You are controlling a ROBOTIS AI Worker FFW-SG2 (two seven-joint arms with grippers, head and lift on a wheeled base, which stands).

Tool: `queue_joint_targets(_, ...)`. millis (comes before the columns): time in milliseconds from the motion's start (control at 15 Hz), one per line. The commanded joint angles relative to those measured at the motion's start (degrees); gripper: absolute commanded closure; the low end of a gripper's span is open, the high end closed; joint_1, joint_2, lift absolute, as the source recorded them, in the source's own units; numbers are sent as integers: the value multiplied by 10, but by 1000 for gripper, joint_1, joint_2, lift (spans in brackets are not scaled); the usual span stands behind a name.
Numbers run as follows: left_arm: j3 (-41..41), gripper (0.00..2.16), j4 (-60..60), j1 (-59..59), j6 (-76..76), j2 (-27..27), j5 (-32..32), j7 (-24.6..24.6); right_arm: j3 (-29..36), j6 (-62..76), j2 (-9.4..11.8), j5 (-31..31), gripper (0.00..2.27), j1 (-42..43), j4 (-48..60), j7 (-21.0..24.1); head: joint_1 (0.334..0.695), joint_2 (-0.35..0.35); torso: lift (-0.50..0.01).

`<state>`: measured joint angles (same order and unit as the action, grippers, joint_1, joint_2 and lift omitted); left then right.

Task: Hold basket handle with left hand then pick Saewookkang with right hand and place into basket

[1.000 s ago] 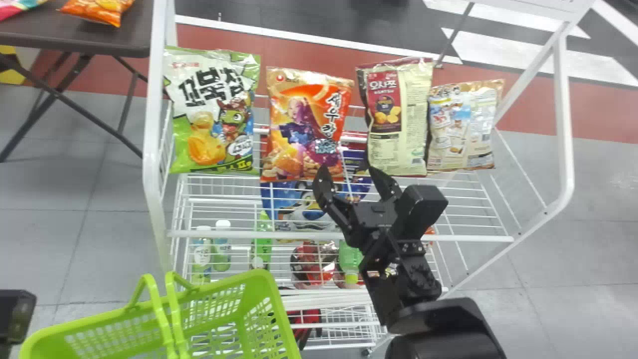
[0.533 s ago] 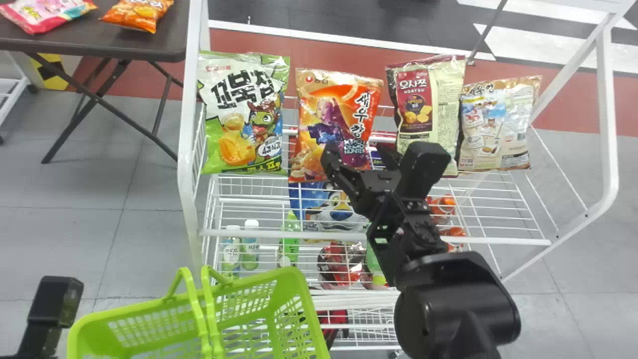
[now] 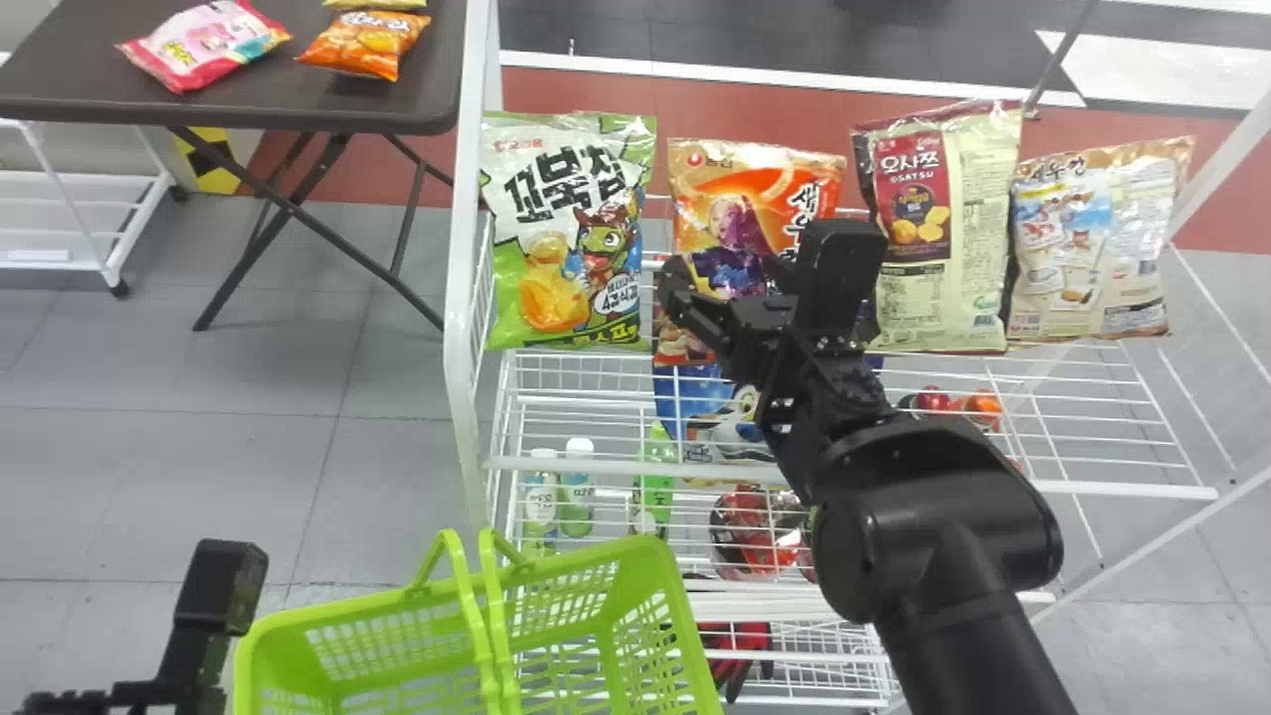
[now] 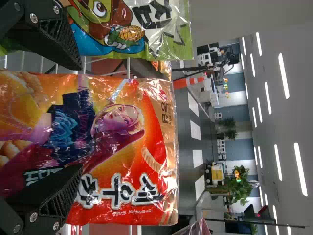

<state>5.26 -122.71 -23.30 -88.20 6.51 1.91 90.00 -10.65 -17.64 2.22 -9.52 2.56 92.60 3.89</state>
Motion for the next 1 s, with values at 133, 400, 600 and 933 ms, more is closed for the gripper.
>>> queue_joint_targets(133,2,2155,6,5,-18,2,1,6,2,-20,0,6,161,42,-44,4,695,-91,-16)
queue_joint_targets(400,3,2155,17,12,-18,2,1,6,5,-27,1,12,1825,51,-60,3,695,-96,-15)
queue_joint_targets(600,3,2155,19,17,-18,2,1,6,6,-10,3,19,2243,37,-49,-1,695,-99,-15)
queue_joint_targets(933,3,2155,30,24,-18,2,1,6,9,36,2,41,2243,-4,-15,3,695,-105,-15)
